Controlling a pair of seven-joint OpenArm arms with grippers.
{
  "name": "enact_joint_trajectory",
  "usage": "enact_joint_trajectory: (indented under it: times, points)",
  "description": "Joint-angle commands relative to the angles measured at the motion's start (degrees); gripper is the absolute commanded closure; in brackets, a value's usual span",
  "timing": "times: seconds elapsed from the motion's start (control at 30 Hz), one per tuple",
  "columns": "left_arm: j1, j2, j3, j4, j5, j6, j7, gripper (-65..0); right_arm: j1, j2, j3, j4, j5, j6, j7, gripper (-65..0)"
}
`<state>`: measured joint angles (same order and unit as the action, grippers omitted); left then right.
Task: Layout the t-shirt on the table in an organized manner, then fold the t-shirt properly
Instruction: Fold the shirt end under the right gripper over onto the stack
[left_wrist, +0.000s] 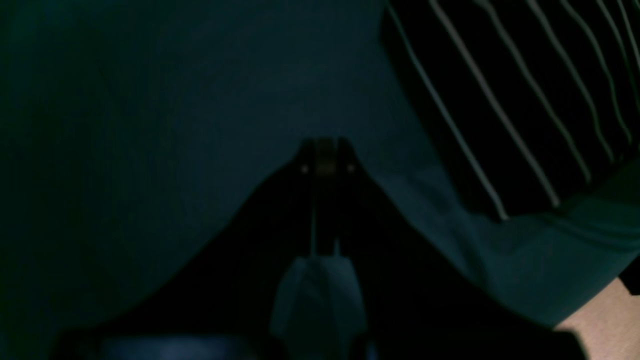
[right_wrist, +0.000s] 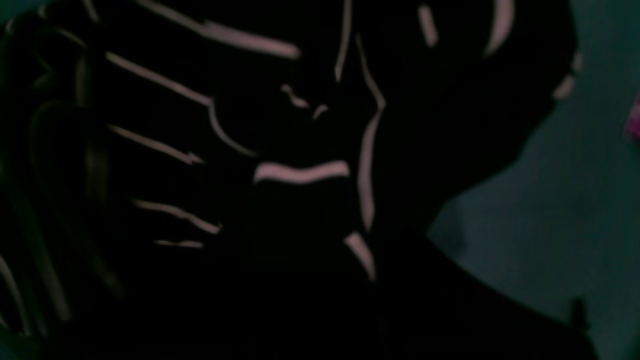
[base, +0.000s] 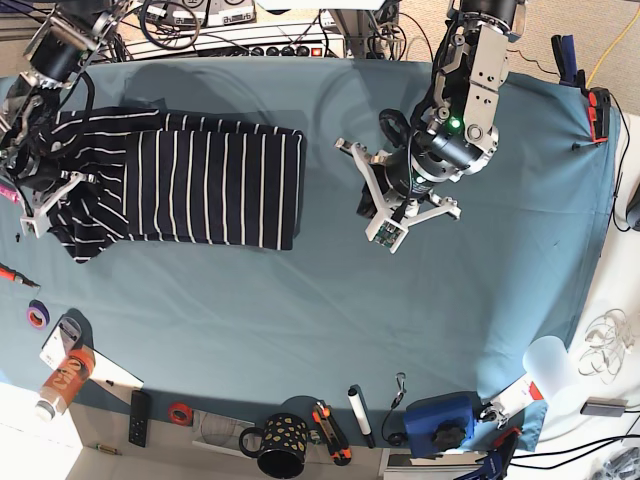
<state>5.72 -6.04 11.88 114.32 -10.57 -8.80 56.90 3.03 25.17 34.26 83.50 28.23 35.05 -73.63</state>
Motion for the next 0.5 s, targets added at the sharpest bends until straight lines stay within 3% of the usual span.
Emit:
enact_joint_trajectory:
  times: [0.0,0.07,0.2,0.27,0.47]
  points:
    - [-0.8,0.3,-0.1,1.1,-0.2,0.0,-1.2,0.0,0.9,0.5,0.3,4.0,0.6,-0.6,0.9,0.0]
    - [-0.8,0.3,-0.6,1.1,-0.2,0.0,-1.3,0.0,0.2,-1.6,0.3,10.3,-0.2,-1.6,-0.7,0.0]
    - [-0.8,0.3,-3.5,1.1,-0.2,0.0,-1.3,0.0,-1.2,-7.3,0.1,20.3,-7.7,-2.0,-1.7,0.0]
    - [-0.8,0.3,-5.5,1.1,-0.3,-0.1,-1.2,0.0,-2.6,-8.7,-1.3,23.4,-7.8,-3.4,-1.7,0.0]
    - [-0.8,0.2,-11.6,1.1,-3.7,-0.3,-1.2,0.0,-5.4,-11.3,-13.0,29.6,-15.0,-6.4,-1.7,0.0]
